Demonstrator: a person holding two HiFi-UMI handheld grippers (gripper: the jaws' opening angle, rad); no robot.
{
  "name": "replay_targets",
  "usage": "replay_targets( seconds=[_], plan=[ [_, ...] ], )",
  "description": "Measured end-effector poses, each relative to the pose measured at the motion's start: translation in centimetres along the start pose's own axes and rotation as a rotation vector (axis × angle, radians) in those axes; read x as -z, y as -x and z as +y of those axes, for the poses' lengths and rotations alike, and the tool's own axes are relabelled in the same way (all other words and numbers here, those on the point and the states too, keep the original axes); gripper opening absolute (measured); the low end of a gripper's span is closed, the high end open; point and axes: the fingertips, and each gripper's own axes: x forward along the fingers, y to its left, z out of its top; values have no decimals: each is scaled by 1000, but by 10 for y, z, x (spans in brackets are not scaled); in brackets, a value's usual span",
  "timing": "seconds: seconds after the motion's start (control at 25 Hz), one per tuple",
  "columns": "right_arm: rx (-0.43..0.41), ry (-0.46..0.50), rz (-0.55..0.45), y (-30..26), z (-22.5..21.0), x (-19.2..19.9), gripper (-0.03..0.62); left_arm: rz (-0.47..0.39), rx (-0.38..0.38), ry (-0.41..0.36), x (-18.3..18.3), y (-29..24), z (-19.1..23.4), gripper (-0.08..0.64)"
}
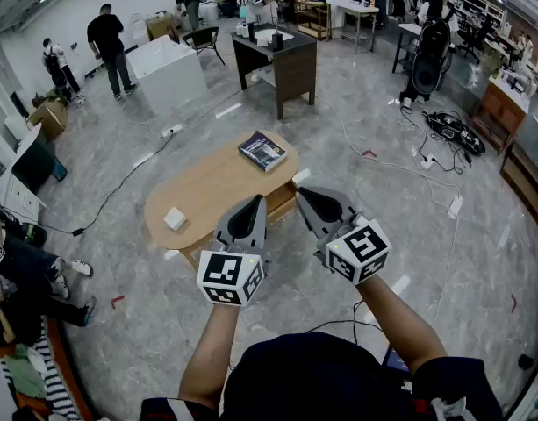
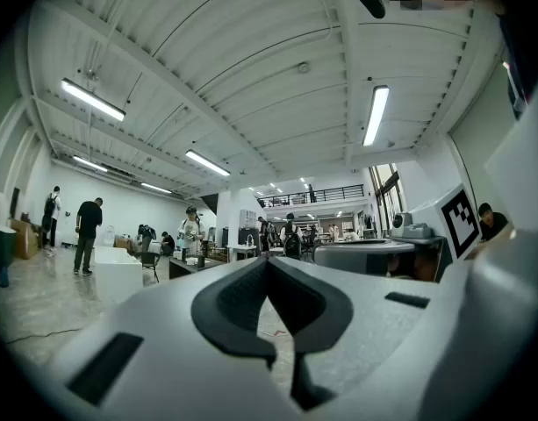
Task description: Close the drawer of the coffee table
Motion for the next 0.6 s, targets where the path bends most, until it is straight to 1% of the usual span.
replay_targets(
  seconds=[0.2,0.6],
  plan=[
    [-2,-7,2,1,1,3,11,15,4,0,7,1,-1,-3],
    [3,-27,-7,9,-2,5,11,17,0,9,11,1,-9,-3]
  ],
)
